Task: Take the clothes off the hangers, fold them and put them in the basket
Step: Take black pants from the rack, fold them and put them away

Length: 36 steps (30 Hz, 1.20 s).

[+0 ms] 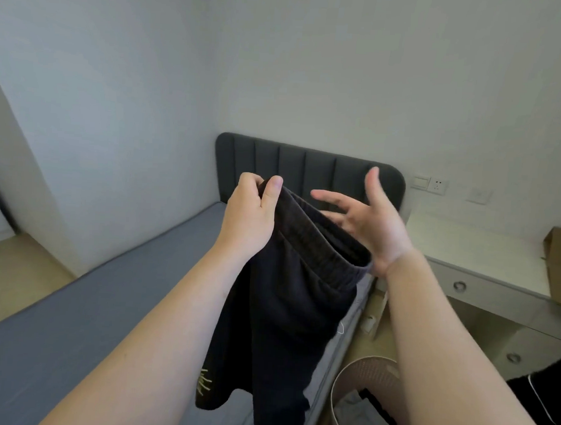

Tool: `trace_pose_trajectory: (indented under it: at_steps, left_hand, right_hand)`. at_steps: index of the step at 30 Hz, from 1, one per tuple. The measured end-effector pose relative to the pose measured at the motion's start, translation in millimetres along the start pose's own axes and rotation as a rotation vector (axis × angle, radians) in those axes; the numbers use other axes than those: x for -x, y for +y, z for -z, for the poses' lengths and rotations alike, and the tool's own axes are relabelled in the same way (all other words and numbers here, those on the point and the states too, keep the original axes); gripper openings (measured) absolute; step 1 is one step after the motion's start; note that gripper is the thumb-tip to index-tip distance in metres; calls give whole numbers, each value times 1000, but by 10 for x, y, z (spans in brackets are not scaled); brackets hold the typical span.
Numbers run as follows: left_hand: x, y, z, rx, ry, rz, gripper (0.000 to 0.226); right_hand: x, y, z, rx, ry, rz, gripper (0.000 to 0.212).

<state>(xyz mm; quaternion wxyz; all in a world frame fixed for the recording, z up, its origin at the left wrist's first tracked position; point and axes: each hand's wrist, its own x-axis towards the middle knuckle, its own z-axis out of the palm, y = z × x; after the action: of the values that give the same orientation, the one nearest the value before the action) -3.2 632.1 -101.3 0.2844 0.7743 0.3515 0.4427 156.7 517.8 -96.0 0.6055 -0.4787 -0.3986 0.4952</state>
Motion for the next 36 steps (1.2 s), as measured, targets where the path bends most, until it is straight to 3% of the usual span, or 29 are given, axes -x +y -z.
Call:
trace_pose_trajectory:
  at_steps: [2, 7, 9, 11, 13, 15, 21, 28, 31, 36]
  left_hand:
    - [-4, -90, -30, -36, -40, -5, 32]
    - [-47, -240, -120, -93, -116, -33, 40]
    - [-70, -281, -120, -119, -136, -32, 41]
    - [-107, -341, -93, -127, -160, -21, 40]
    - [-138, -438, -29, -125, -224, 4, 37]
    - [-183, -596, 57, -120, -339, 65, 39]
    - [-312, -1078, 42, -142, -491, 252, 32]
    - [-598, -1784, -378, 24, -691, 423, 23]
    - [-750, -2124, -612, -142, -713, 398, 23]
    - [-1163, -2533, -1114, -552, -611, 382, 22]
  right_hand:
    - [106, 97, 210, 80, -6, -30, 95]
    - [-37, 371, 182, 685, -181, -177, 112]
    - [-153, 523, 75, 882, -18, -161, 108]
    - [-267, 663, 18, 1008, 149, -145, 84]
    - [-345, 759, 30, 994, 244, -163, 44]
    - [-405, 774, 58, 948, 299, -157, 22]
    - [-653, 762, 171, 782, 387, -134, 36]
    - [-1133, 1020, 673, 855, 275, -282, 28]
    - [-1456, 1214, 876, 878, 226, -345, 26]
    - [-2157, 1580, 1175, 780, 190, -413, 24]
